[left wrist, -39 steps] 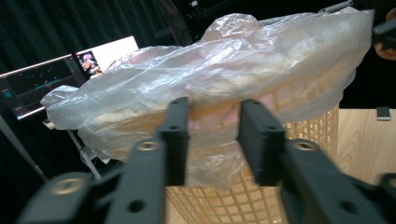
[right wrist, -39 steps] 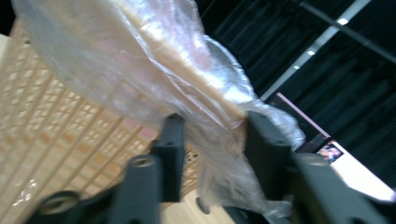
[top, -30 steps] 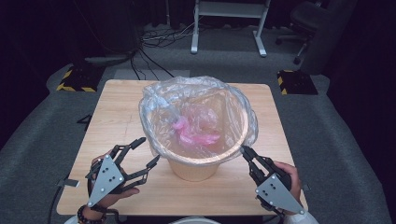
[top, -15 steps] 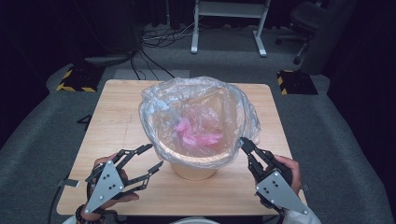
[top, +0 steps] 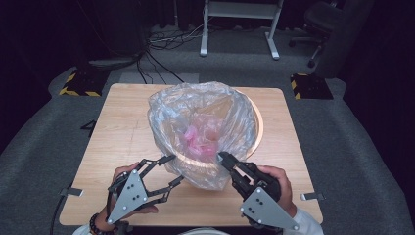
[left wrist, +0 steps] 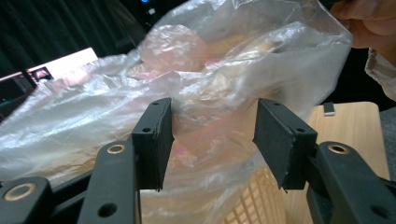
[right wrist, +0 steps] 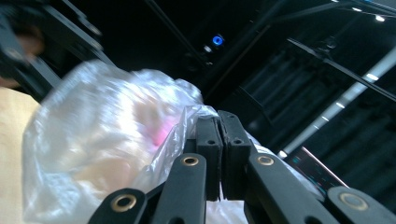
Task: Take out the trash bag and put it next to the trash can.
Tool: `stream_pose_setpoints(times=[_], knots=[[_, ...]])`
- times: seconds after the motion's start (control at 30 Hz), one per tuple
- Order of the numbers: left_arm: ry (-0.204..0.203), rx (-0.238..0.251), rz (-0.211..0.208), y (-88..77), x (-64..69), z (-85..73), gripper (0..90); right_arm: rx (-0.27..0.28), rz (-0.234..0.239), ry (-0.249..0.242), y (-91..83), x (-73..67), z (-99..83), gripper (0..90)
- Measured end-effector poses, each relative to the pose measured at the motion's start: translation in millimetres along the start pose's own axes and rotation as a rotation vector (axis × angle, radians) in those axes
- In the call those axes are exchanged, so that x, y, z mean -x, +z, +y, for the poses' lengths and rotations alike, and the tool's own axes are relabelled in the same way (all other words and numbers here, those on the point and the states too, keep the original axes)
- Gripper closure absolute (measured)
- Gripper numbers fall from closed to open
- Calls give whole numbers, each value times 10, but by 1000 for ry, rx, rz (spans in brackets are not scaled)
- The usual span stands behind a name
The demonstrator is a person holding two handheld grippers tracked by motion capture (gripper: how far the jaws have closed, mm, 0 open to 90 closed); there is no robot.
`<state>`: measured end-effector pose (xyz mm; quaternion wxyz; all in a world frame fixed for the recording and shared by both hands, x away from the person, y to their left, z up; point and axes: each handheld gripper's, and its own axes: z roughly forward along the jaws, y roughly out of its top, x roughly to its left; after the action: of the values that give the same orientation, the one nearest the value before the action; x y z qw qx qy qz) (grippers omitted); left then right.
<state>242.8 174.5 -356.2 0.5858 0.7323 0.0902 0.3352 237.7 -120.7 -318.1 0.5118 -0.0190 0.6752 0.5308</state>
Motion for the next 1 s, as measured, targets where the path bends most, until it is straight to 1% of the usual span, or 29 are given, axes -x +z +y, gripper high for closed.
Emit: stream_pose_setpoints(times=[0.03,0.1,0.17,0.2,0.27,0.33,0.4,0.43,0.5,0.53,0.57,0.6,0.63,0.67,0.73,0.8,0.83,1.0], knots=[[2,1,1,5,3,-8,465,5,7,4,18,-37,19,884],[-16,7,-8,8,-2,-24,465,8,29,25,61,-113,45,884],[-27,14,-17,-1,-2,-42,464,11,44,19,105,-197,56,884],[-26,17,-16,-7,-1,-51,457,13,52,24,124,-234,54,884],[-31,20,-2,-26,3,-70,429,26,71,45,151,-296,39,884],[-61,41,1,-64,-12,-85,391,42,91,73,179,-344,17,885],[-87,64,24,-106,-33,-92,372,52,94,74,201,-400,-5,887],[-98,71,31,-128,-50,-92,366,57,100,83,207,-417,-21,888],[-117,81,49,-173,-77,-94,354,81,116,109,214,-433,-56,889],[-133,91,67,-193,-89,-97,348,84,121,119,213,-441,-68,889],[-150,96,76,-209,-104,-98,349,97,131,121,215,-442,-81,889],[-158,96,75,-225,-124,-98,349,109,146,131,217,-448,-96,889],[-163,97,81,-232,-135,-94,348,107,153,137,221,-460,-108,889],[-161,93,92,-238,-147,-84,348,105,161,130,235,-470,-118,889],[-176,99,85,-228,-147,-56,348,101,178,129,260,-497,-144,890],[-158,86,88,-204,-130,-19,348,91,195,128,285,-525,-169,892],[-160,84,80,-185,-115,-3,347,89,207,132,298,-545,-180,893],[-148,88,86,-95,-11,62,327,73,252,124,360,-646,-238,895]])
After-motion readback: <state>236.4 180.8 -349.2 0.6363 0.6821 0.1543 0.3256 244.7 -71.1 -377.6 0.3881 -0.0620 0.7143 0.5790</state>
